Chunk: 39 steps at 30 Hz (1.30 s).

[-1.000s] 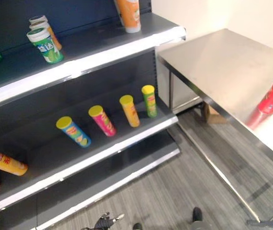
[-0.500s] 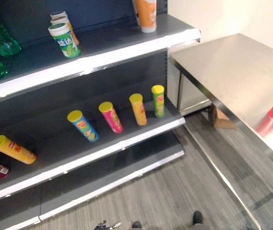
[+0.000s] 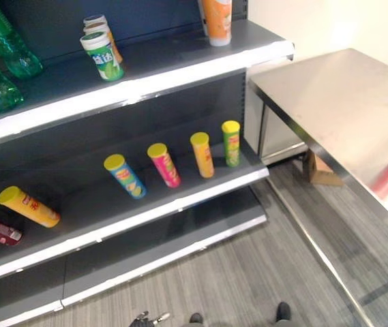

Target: Put the goods on the table back onto the shelves and tidy them up.

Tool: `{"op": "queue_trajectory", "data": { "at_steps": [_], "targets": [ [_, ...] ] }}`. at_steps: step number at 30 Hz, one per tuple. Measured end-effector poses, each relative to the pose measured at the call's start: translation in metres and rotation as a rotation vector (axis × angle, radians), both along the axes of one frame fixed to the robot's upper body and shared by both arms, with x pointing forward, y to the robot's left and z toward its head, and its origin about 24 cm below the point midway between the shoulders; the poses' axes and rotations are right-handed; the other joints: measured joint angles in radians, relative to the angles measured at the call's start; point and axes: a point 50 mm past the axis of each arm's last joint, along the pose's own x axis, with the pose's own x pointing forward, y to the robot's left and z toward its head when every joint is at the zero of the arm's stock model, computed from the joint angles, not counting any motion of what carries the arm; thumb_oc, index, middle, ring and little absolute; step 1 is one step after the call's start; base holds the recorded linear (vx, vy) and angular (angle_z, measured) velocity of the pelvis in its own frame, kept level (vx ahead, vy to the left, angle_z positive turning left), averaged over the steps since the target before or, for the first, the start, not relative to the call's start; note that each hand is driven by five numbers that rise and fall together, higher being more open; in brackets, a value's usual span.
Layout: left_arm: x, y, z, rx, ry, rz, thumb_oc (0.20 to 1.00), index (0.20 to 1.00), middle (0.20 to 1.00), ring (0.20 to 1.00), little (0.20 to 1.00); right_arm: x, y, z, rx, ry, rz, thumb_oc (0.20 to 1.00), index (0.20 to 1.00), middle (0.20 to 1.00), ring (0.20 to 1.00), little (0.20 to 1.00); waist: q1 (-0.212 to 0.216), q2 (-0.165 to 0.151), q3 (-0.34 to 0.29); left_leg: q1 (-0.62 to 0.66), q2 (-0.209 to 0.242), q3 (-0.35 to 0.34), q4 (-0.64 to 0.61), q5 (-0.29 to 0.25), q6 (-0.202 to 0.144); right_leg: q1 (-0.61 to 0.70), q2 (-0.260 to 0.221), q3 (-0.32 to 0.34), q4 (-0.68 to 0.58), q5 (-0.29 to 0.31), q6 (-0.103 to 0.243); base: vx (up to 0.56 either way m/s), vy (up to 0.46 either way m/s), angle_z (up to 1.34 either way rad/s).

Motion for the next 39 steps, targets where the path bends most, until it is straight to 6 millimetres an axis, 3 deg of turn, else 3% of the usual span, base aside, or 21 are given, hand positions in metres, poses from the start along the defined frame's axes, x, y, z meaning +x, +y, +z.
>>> {"op": "queue_trajectory", "data": {
  "at_steps": [8, 19, 25, 39],
  "targets": [
    [0.002, 0.0, 0.0, 0.003, 0.0, -0.023, 1.0, 1.0, 1.0, 1.0, 1.0, 0.011, 0.001, -0.016, -0.001, 0.148, 0.03, 1.0, 1.0, 1.0, 1.0, 1.0, 0.001, -0.015, -0.011, -0.009, 0.0, -0.007, 0.003, 0.003, -0.001, -0.001, -0.001, -0.009, 0.0, 0.001, -0.001, 0.0, -0.001, 0.02],
    [0.001, 0.006, 0.002, 0.019, 0.003, -0.023, 1.0, 1.0, 1.0, 1.0, 1.0, 0.024, 0.002, -0.008, -0.053, 0.23, -0.013, 1.0, 1.0, 1.0, 1.0, 1.0, 0.029, -0.014, -0.012, -0.015, 0.0, -0.013, 0.003, 0.004, 0.001, -0.003, -0.002, -0.015, 0.0, 0.001, -0.002, 0.0, 0.0, 0.0],
    [0.0, 0.006, 0.002, 0.02, 0.004, -0.022, 1.0, 1.0, 1.0, 1.0, 1.0, 0.025, 0.002, -0.004, -0.065, 0.23, -0.02, 1.0, 1.0, 1.0, 1.0, 1.0, 0.036, -0.01, -0.015, -0.033, -0.002, -0.026, 0.01, 0.008, -0.006, -0.015, -0.002, -0.024, 0.0, 0.002, -0.004, 0.01, -0.001, 0.05],
    [0.001, 0.007, 0.002, 0.023, -0.001, -0.023, 1.0, 1.0, 1.0, 1.0, 1.0, 0.017, -0.011, -0.017, -0.012, 0.301, -0.092, 1.0, 1.0, 1.0, 1.0, 1.0, 0.039, -0.017, -0.009, -0.047, -0.002, -0.038, 0.01, 0.01, -0.004, -0.021, -0.002, -0.035, 0.0, 0.003, -0.004, 0.01, -0.001, 0.02]
  ]
}}
